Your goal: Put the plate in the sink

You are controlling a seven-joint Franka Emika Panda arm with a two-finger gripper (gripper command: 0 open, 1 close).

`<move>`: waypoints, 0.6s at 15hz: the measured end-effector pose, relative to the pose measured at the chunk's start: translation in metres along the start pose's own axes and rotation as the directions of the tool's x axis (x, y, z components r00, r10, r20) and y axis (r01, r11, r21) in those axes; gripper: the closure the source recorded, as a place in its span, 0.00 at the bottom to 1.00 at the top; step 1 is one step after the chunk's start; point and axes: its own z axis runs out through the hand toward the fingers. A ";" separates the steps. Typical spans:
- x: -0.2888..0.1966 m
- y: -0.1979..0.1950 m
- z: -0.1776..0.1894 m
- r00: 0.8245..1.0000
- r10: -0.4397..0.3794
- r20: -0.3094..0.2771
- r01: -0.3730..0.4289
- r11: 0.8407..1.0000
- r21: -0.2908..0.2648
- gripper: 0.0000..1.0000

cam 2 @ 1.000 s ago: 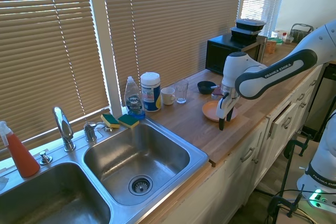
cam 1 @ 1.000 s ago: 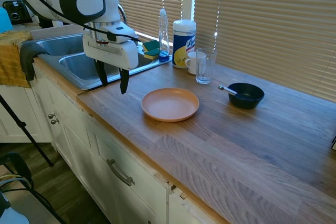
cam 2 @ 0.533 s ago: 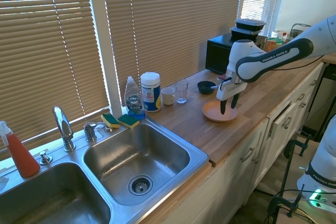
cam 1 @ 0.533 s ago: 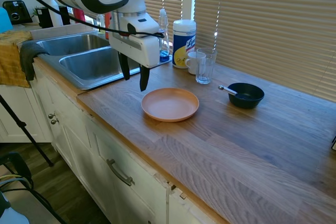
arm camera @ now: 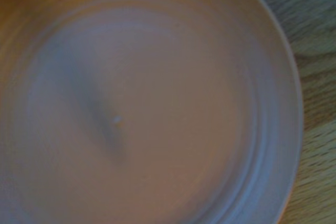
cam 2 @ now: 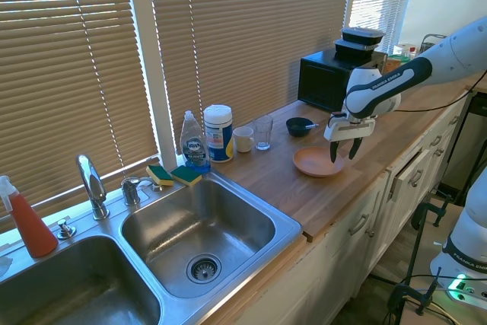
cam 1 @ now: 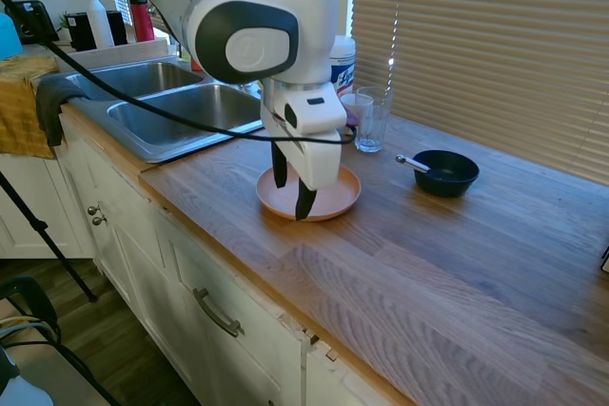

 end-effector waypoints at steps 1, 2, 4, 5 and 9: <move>0.005 -0.001 0.005 1.000 0.023 0.011 -0.023 1.000 0.001 0.00; 0.009 -0.003 0.009 0.999 0.043 0.023 -0.043 0.999 0.007 0.00; 0.016 -0.009 0.014 0.997 0.065 0.042 -0.066 0.997 0.032 1.00; 0.019 -0.012 0.015 0.997 0.068 0.048 -0.070 0.996 0.048 1.00; 0.026 -0.019 0.020 0.995 0.078 0.063 -0.082 0.994 0.077 1.00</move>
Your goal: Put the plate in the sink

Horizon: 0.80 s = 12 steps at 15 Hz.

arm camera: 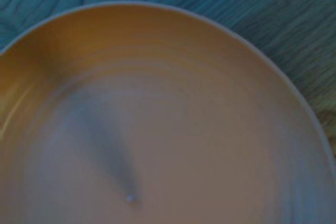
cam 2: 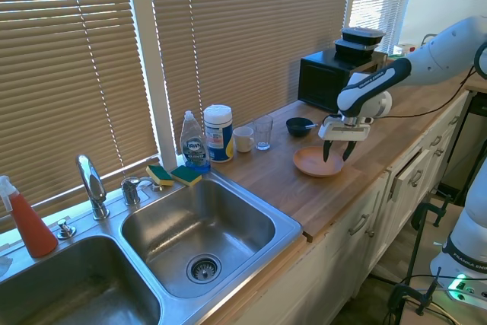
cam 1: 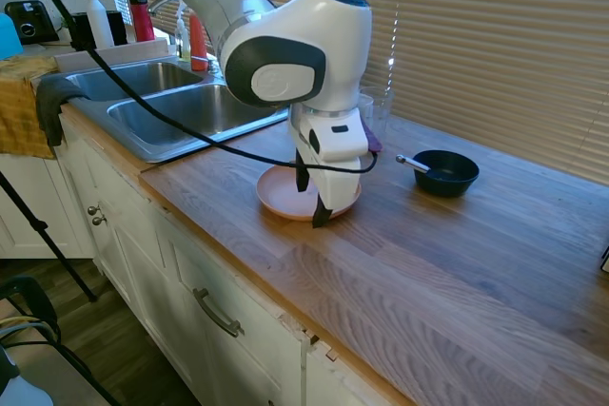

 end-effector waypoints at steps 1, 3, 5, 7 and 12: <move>0.000 -0.001 0.002 1.000 0.004 0.002 -0.004 1.000 0.004 1.00; 0.000 -0.005 0.002 1.000 0.005 0.004 -0.005 1.000 0.010 1.00; 0.000 -0.008 0.004 1.000 0.003 0.009 -0.003 1.000 0.014 1.00; 0.002 -0.008 0.007 1.000 0.000 0.019 0.000 1.000 0.018 1.00; 0.007 -0.010 0.015 0.999 -0.008 0.038 0.006 0.999 0.038 1.00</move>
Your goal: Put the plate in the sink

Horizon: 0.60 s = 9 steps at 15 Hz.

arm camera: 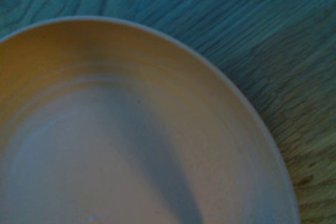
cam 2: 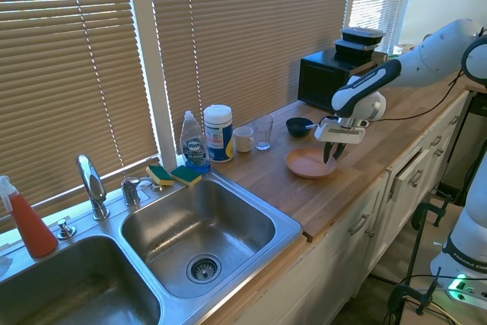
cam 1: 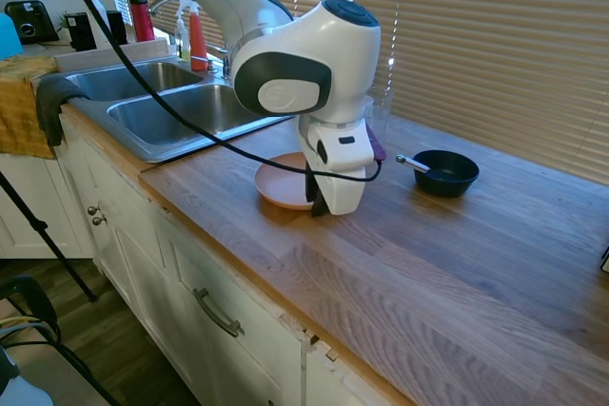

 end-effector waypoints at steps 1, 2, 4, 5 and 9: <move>0.001 0.000 0.001 1.000 -0.002 0.004 0.002 1.000 0.004 1.00; 0.002 0.001 0.002 1.000 -0.004 0.009 0.003 1.000 0.011 1.00; 0.004 0.001 0.001 1.000 -0.008 0.019 0.007 1.000 0.030 1.00; 0.005 0.000 0.000 1.000 -0.007 0.022 0.006 0.999 0.037 1.00; 0.008 0.001 -0.002 0.999 -0.032 0.030 0.030 0.998 0.058 1.00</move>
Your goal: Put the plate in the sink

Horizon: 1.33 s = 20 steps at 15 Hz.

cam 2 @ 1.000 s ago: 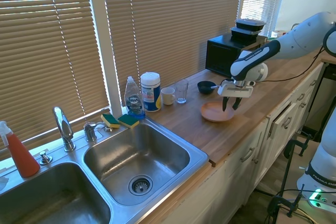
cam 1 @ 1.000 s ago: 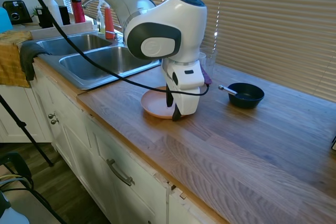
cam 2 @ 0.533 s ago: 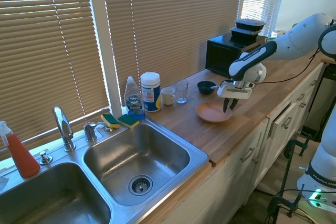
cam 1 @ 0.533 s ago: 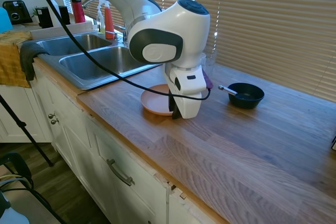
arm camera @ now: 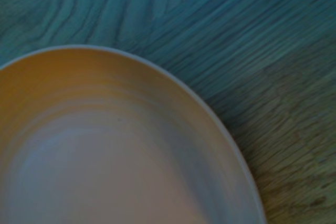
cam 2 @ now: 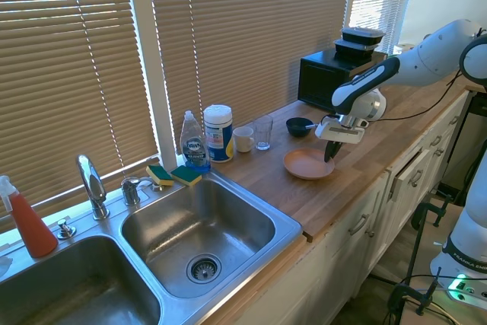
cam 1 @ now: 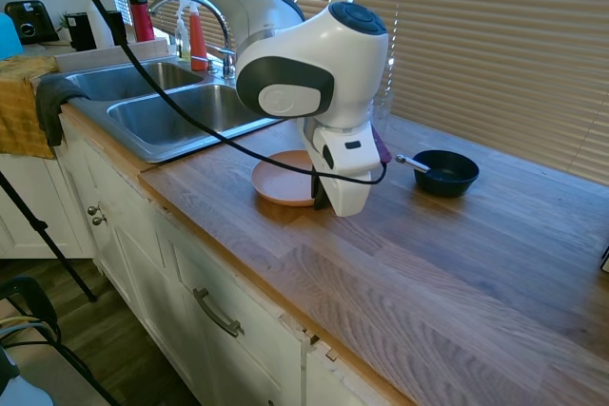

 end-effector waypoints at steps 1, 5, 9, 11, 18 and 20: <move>0.002 0.001 -0.002 1.000 -0.013 0.000 0.013 1.000 0.006 1.00; 0.002 -0.001 -0.027 0.998 -0.060 -0.013 0.061 0.997 0.054 1.00; -0.022 -0.010 -0.072 0.990 -0.144 -0.008 0.144 0.983 0.112 1.00; -0.047 -0.022 -0.095 0.979 -0.199 -0.029 0.201 0.972 0.123 1.00; -0.233 -0.114 -0.114 0.917 -0.368 -0.152 0.379 0.925 0.043 1.00; -0.289 -0.140 -0.105 0.889 -0.423 -0.175 0.431 0.902 0.009 1.00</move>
